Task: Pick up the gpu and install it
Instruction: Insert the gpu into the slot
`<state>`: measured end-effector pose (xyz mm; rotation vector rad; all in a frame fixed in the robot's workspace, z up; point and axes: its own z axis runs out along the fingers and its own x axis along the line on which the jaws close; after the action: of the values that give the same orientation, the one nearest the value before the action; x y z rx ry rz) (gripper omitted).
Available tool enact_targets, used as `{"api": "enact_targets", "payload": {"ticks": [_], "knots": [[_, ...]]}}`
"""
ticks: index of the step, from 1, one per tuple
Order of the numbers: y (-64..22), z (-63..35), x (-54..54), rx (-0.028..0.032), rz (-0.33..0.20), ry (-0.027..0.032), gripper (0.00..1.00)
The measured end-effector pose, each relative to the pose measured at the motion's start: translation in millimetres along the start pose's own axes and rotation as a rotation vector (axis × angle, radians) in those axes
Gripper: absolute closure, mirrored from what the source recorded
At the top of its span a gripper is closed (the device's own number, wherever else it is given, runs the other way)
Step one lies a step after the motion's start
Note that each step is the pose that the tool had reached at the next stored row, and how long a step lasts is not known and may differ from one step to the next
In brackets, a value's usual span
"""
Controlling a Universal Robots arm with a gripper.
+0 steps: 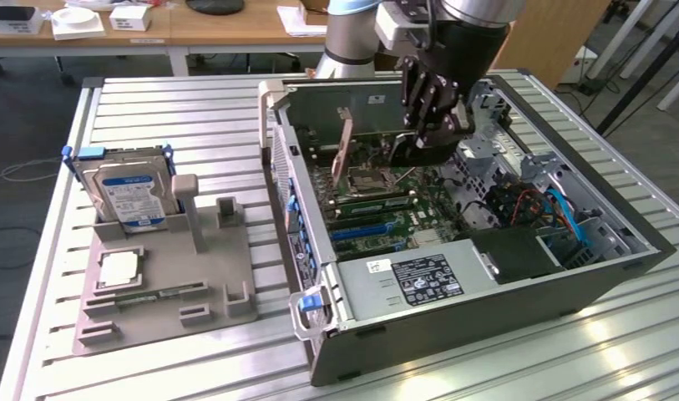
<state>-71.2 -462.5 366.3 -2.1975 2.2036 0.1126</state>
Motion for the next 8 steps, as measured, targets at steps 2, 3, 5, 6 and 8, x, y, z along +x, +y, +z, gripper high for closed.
{"api": "enact_targets", "payload": {"ticks": [2, 3, 5, 6, 8], "knots": [[-0.1, 2.6, 1.0, -0.0001, 0.000, 0.0000, 0.73], [-0.2, 3.9, 1.6, -0.0001, 0.000, 0.0000, 0.73], [-0.2, 6.3, 2.6, -0.0003, 0.000, 0.0000, 0.73], [-0.2, 7.5, 2.8, -0.0003, 0.000, 0.0001, 0.73], [-0.3, 8.4, 3.2, -0.0004, 0.000, 0.0002, 0.73]]}}
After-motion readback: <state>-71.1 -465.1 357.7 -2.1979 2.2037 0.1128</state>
